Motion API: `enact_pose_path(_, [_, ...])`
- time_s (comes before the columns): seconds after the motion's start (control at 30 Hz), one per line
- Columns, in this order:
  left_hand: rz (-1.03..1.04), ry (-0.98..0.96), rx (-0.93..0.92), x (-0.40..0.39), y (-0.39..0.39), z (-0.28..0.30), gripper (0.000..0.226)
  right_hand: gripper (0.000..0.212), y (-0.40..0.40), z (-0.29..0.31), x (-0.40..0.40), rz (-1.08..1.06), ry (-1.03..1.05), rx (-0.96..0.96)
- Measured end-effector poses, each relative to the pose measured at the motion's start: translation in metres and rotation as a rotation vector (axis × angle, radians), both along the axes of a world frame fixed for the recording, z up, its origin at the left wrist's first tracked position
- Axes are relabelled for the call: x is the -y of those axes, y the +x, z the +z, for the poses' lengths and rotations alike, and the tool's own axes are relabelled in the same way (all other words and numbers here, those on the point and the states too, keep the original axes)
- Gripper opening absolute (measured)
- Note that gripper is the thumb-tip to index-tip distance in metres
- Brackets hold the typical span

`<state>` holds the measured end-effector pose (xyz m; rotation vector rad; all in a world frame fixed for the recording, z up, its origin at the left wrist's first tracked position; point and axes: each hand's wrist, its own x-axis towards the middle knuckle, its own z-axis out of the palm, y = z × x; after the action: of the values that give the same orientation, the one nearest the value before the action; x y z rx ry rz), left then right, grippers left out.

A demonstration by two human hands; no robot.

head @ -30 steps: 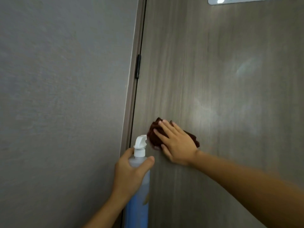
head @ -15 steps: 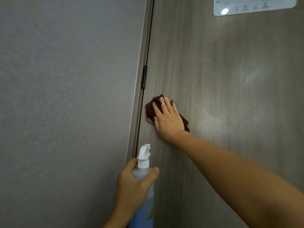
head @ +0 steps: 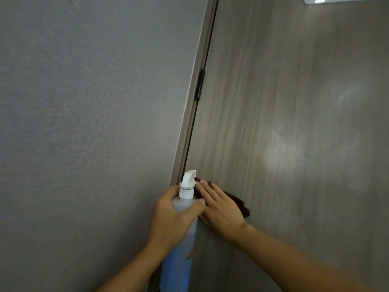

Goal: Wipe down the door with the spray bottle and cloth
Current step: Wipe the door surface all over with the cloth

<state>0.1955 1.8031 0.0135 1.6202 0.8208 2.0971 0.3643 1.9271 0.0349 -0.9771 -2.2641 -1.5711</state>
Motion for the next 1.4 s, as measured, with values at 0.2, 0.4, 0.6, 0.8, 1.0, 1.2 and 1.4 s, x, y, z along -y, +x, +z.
enact_pose_path(0.2, [0.026,-0.019,0.009,0.002,0.003,0.001,0.026,0.064,-0.003,0.099,0.007,-0.023,0.162,-0.257])
enact_pose_path(0.4, [0.090,-0.013,0.005,-0.003,-0.006,0.000,0.027,0.062,-0.026,0.138,0.009,-0.020,0.177,-0.496])
enact_pose_path(0.6, [0.105,-0.024,-0.017,-0.003,-0.010,-0.006,0.021,0.060,-0.024,0.065,0.009,0.043,0.082,-0.302])
enact_pose_path(0.8, [0.134,-0.034,-0.066,0.004,-0.002,-0.016,0.025,0.057,-0.001,-0.025,0.015,0.040,0.014,-0.085])
enact_pose_path(1.0, [0.130,-0.034,-0.076,0.012,0.001,-0.032,0.027,0.058,0.019,0.016,0.020,0.016,0.137,-0.167])
enact_pose_path(1.2, [0.120,-0.038,0.008,0.025,0.008,-0.068,0.042,0.063,0.021,0.080,0.023,-0.019,0.141,-0.388])
enact_pose_path(1.4, [0.120,-0.081,0.059,0.030,0.022,-0.098,0.028,0.063,0.019,0.063,0.021,-0.005,0.105,-0.338])
